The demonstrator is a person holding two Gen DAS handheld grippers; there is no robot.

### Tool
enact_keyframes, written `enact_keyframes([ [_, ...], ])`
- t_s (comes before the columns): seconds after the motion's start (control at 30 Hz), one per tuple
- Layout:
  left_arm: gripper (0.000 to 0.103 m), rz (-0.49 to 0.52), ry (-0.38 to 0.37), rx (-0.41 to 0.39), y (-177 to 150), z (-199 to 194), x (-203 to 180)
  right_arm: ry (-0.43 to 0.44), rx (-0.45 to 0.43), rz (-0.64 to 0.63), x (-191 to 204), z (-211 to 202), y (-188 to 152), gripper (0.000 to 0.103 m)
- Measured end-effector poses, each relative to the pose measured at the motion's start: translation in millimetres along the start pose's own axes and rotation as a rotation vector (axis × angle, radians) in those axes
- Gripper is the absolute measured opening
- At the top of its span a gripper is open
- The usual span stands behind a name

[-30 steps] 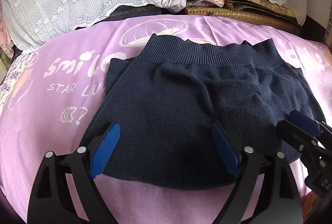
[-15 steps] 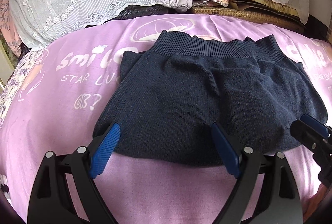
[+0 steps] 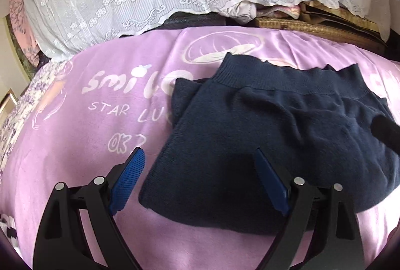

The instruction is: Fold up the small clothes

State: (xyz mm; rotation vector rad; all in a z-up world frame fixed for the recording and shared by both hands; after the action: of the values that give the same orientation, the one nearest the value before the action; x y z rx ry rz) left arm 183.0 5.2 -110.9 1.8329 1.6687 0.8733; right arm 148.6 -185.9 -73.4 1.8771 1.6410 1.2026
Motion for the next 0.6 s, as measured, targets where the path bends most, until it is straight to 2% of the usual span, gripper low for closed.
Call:
enact_keyframes([
  [0.1, 0.087, -0.029, 0.001, 0.036, 0, 12, 10, 0.013, 0.031, -0.002, 8, 22, 0, 0.06],
  [0.17, 0.089, -0.05, -0.017, 0.075, -3, 21, 13, -0.02, 0.108, -0.024, 5, 44, -17, 0.063],
  [0.23, 0.095, -0.064, -0.012, 0.089, -4, 25, 16, -0.006, 0.097, -0.03, 7, 43, -17, 0.067],
  [0.47, 0.095, -0.051, 0.004, 0.076, -6, 24, 15, 0.015, 0.064, -0.008, 6, 33, -17, 0.069],
  [0.6, 0.095, -0.057, -0.002, 0.074, -4, 24, 16, -0.006, 0.004, 0.019, 2, 28, 0, 0.069],
])
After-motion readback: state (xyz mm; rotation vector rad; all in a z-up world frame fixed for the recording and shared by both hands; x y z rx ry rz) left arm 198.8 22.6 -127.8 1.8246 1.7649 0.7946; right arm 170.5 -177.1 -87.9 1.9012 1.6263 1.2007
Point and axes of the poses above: each gripper's, at about its wrist camera, not at the fingertips, and z roughly the way its jaws point, x to its left, y to its top, the point moved 7 cm from there along z, roughly the way its jaws point, and after that the axes turned 3 degrees about -x, right-handed, at the moved point
